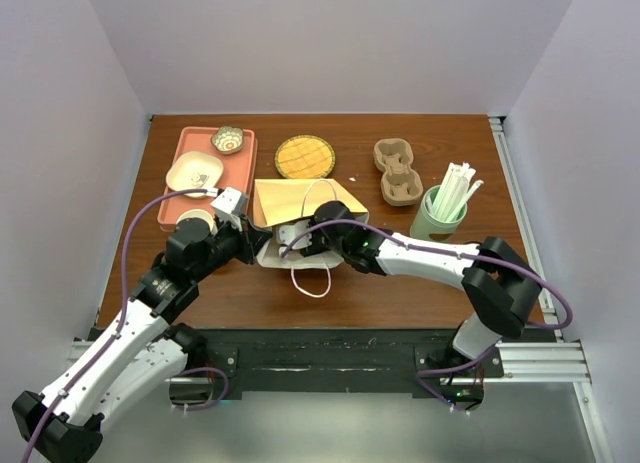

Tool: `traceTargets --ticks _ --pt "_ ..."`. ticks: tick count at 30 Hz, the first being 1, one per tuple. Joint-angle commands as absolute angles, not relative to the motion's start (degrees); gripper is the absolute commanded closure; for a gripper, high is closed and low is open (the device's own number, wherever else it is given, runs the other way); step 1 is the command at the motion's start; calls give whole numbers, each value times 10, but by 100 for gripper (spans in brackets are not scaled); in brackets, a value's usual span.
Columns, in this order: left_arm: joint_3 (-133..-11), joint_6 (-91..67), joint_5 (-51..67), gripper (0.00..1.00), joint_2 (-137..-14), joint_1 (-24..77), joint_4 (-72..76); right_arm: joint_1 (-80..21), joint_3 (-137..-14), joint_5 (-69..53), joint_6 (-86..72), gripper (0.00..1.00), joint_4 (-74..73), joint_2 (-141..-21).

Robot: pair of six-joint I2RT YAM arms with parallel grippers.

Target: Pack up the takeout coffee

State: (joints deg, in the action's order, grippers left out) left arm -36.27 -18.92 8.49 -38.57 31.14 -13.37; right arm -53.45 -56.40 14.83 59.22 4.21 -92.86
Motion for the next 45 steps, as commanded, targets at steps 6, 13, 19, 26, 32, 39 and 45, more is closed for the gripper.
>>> traceTargets --ticks 6,13,19,26,32,39,45 --pt "-395 -214 113 100 -381 311 -108 -511 -566 140 573 64 33 -960" --pt "-400 -214 110 100 -385 311 -107 -509 -569 134 572 55 32 -969" --pt "-405 -214 107 100 -395 311 -104 -509 -576 137 572 43 36 -974" --pt "-418 -224 89 100 -408 311 -108 -509 -591 139 569 24 29 -959" --pt "-430 -229 86 100 -422 311 -117 -508 -592 141 570 16 21 -940" --pt "-441 -228 70 100 -430 311 -125 -508 -606 137 572 15 6 -924" --pt "-460 -220 65 100 -455 311 -157 -507 -626 120 575 16 -34 -907"
